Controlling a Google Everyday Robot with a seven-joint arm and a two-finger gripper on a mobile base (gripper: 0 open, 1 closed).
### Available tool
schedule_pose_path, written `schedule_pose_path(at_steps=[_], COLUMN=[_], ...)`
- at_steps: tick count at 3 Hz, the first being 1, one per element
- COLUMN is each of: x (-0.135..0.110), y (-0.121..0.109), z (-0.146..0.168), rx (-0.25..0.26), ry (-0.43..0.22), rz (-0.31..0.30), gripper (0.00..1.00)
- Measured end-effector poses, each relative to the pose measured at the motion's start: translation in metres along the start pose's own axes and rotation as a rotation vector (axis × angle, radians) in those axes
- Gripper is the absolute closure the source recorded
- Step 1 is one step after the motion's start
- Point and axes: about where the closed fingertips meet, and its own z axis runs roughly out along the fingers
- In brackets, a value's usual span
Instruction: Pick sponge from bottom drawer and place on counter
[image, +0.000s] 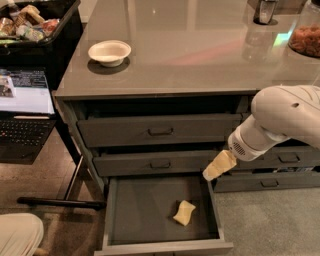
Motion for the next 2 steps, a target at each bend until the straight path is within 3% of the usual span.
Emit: schedule_pose_path(at_steps=[1, 2], x=[0.0, -0.001], y=[0.0, -0.002], z=[0.0, 0.02], rx=[0.0, -0.004], ry=[0.0, 0.043], rz=[0.0, 0.036], gripper=[0.0, 0.0])
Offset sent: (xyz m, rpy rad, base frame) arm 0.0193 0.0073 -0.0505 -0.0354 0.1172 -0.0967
